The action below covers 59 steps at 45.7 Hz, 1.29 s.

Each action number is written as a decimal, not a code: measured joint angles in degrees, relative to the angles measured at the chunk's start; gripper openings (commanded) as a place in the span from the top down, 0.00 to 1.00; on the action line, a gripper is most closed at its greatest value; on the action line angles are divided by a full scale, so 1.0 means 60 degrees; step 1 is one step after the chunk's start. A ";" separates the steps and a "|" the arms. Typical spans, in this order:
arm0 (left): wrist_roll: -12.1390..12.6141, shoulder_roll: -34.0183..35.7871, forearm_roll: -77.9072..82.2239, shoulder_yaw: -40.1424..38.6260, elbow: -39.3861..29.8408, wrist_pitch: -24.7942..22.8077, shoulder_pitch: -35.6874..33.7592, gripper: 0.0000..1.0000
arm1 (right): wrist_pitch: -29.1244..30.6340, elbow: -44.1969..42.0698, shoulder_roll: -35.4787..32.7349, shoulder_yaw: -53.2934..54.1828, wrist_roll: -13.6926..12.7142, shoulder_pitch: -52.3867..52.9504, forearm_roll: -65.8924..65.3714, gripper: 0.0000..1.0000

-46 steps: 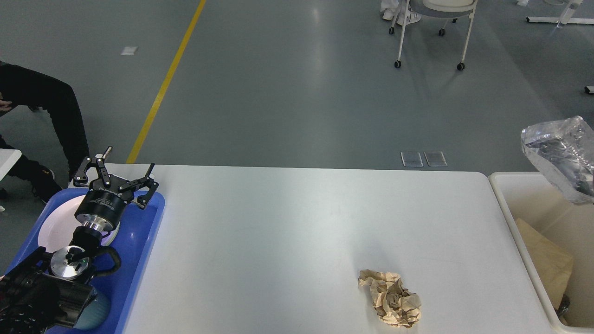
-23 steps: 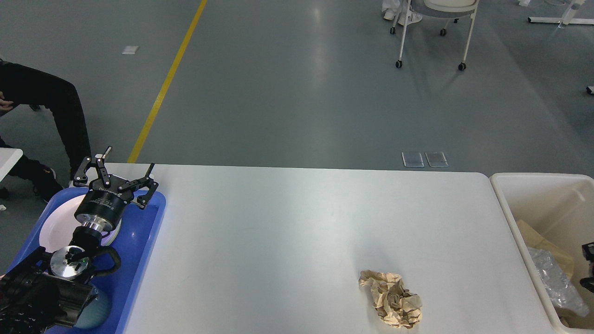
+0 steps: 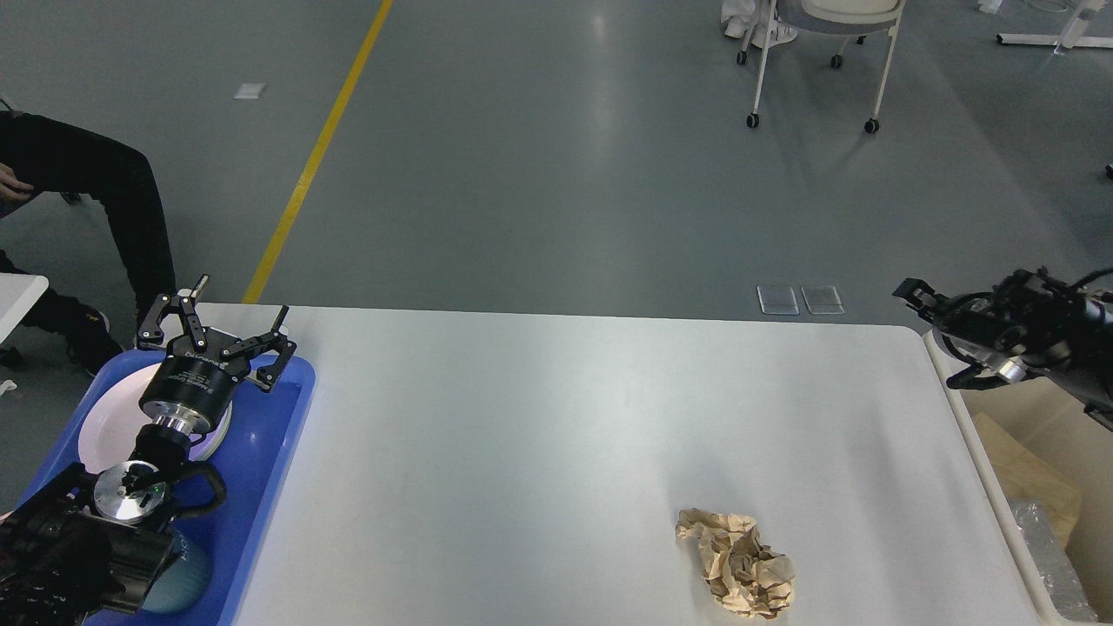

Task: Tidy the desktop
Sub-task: 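Lower the right gripper onto the crumpled brown paper and grasp it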

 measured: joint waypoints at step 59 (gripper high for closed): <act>0.0000 0.0000 0.0000 0.0002 0.0000 0.0000 0.0000 0.04 | 0.3131 0.8779 0.0989 -0.1462 -0.0062 0.4525 -0.0114 0.00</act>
